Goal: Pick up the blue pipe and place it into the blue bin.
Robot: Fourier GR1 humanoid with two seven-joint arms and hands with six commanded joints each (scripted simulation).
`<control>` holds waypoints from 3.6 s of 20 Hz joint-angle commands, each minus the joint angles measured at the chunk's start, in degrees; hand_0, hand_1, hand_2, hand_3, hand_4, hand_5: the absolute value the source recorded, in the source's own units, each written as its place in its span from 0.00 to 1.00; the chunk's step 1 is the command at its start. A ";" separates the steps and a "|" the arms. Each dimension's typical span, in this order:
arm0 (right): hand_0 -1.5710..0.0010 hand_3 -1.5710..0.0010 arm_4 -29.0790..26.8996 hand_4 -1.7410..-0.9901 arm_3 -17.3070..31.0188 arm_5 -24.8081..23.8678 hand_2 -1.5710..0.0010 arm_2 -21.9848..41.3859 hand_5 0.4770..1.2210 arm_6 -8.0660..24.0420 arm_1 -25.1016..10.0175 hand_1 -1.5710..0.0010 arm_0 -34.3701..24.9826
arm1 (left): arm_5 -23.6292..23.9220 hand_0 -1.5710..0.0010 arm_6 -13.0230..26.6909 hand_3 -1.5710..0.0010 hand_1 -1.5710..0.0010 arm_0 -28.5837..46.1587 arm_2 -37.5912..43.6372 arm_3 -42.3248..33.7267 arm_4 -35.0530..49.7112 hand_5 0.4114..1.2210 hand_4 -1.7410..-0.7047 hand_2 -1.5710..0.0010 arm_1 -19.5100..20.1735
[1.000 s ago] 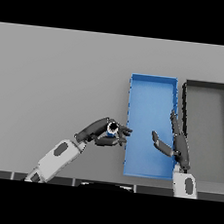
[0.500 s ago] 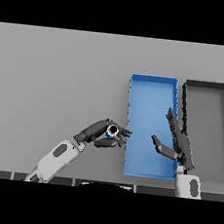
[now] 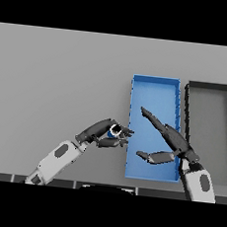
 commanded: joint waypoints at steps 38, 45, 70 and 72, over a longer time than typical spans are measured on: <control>0.03 0.04 -0.20 0.36 15.38 8.74 0.03 12.93 0.91 8.56 14.24 0.03 -25.71 | -1.20 0.05 -5.03 0.68 0.14 -2.64 -0.53 1.61 0.33 1.00 0.01 0.03 1.14; 0.01 0.01 1.54 0.34 14.16 10.99 0.01 11.78 0.98 10.57 16.44 0.01 -24.01 | -6.47 0.68 -3.02 0.89 0.74 -3.21 -1.49 1.63 -2.07 0.95 0.61 0.73 3.11; 0.00 0.00 -25.74 0.33 12.74 -4.33 0.00 2.49 1.00 24.46 16.88 0.00 -38.58 | -3.45 1.00 5.64 1.00 1.00 0.18 -0.64 1.17 -3.41 0.11 0.85 1.00 3.73; 0.00 0.00 -26.73 0.33 13.98 -4.59 0.00 -0.48 1.00 23.34 14.45 0.00 -44.40 | -3.55 1.00 4.77 1.00 1.00 0.02 -0.80 1.35 -3.64 0.10 0.85 1.00 3.53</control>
